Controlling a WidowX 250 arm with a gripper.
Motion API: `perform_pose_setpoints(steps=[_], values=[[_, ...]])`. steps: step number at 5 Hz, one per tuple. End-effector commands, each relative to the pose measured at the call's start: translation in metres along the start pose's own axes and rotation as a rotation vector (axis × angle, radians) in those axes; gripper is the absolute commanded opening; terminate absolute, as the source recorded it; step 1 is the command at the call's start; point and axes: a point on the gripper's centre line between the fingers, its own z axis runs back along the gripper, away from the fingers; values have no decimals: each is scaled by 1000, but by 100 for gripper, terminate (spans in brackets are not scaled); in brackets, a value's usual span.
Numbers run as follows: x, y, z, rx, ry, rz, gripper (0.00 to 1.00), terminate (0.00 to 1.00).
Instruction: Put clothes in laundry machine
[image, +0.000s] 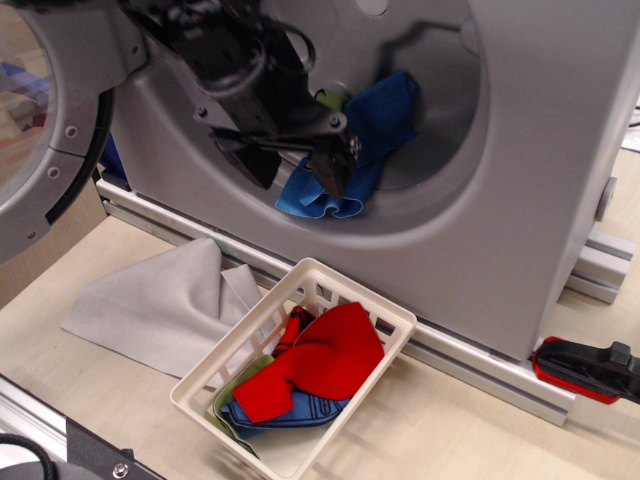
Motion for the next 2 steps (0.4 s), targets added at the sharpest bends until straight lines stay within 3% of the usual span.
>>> perform_pose_setpoints(steps=[1,2], values=[[5,-15,39,-14,63,-29,100,0],[5,-15,39,-14,63,-29,100,100]])
